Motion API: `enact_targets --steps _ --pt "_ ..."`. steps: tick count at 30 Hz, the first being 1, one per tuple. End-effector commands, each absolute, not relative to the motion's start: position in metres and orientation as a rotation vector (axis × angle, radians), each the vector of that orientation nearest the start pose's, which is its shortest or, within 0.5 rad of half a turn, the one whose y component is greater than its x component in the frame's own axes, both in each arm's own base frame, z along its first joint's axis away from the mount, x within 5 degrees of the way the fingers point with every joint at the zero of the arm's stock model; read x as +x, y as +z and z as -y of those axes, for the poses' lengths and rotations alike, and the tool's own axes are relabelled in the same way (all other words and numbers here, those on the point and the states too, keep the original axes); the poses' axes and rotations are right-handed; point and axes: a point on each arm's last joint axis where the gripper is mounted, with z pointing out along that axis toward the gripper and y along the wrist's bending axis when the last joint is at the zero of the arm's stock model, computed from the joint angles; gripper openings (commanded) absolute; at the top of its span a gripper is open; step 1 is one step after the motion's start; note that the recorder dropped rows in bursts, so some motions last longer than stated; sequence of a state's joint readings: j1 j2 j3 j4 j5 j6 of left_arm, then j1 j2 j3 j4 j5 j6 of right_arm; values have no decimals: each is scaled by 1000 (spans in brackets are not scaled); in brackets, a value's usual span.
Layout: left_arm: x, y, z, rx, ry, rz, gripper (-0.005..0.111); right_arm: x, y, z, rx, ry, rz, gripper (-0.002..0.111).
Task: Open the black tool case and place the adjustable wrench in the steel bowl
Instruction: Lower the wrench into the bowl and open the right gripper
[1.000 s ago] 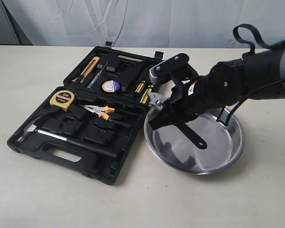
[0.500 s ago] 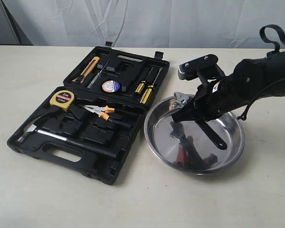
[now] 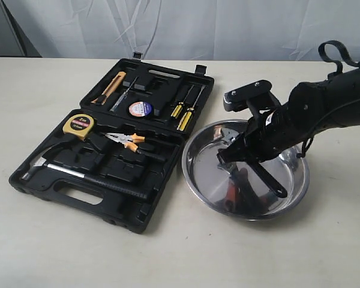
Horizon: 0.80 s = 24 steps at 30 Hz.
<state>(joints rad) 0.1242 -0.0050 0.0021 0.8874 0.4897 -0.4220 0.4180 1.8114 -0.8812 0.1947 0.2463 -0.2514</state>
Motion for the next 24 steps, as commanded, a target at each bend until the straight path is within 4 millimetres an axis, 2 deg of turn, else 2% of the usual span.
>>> enact_targets --steps 1,4,10,12,18,20,21,24 --pt "44 185 -38 -8 701 -1847 0 303 124 -137 -653 165 -2596 -1" --pt "44 185 -38 -5 703 -1847 0 303 122 -137 -660 162 -2603 2" --pt "44 185 -38 -5 703 -1847 0 305 122 -138 -653 161 -2580 37" --pt "44 185 -38 -5 703 -1847 0 306 123 -138 -651 161 -2575 41" --pt "44 185 -38 -5 703 -1847 0 305 126 -138 -652 161 -2568 39" --pt "44 185 -38 -5 703 -1847 0 303 139 -137 -590 194 -2570 19" --pt "44 185 -38 -5 703 -1847 0 297 150 -136 -556 218 -2558 -1" --pt "44 185 -38 -5 703 -1847 0 271 170 -124 -509 233 -2489 0"
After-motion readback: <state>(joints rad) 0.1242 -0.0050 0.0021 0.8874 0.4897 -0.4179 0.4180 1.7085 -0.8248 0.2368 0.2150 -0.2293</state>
